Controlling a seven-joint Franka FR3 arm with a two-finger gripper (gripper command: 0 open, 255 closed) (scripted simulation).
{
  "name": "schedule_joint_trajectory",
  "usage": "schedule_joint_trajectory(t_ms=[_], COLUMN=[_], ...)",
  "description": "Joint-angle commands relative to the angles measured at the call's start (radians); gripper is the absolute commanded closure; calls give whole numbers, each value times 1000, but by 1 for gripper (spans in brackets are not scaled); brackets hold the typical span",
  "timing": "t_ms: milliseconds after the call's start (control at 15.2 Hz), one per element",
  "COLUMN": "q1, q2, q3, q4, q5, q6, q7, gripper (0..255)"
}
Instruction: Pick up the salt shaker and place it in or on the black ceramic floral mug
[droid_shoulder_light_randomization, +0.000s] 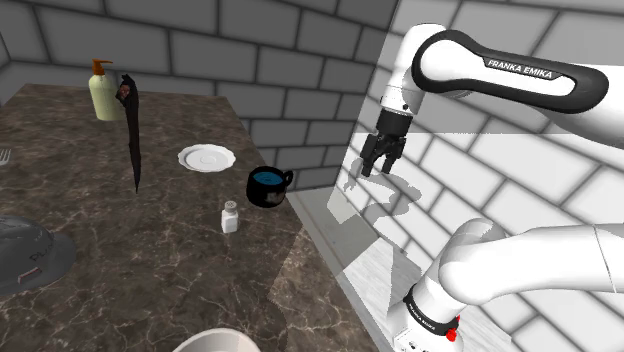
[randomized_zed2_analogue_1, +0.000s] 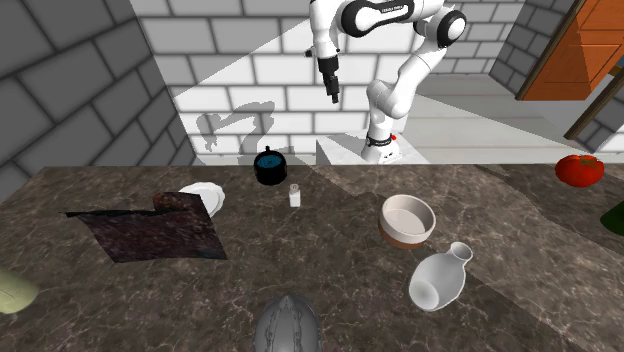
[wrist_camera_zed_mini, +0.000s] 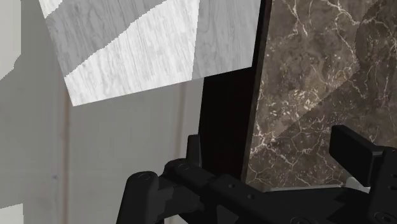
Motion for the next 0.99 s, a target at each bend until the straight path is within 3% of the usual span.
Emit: schedule_joint_trajectory(t_ms=[0,462,924], q1=[0,38,64], q2=[0,169,389], q3=[0,114,216], q4=[0,4,79], q5=[0,85,125], q6=[0,199,381], q7=[0,130,255], gripper=[0,0,0])
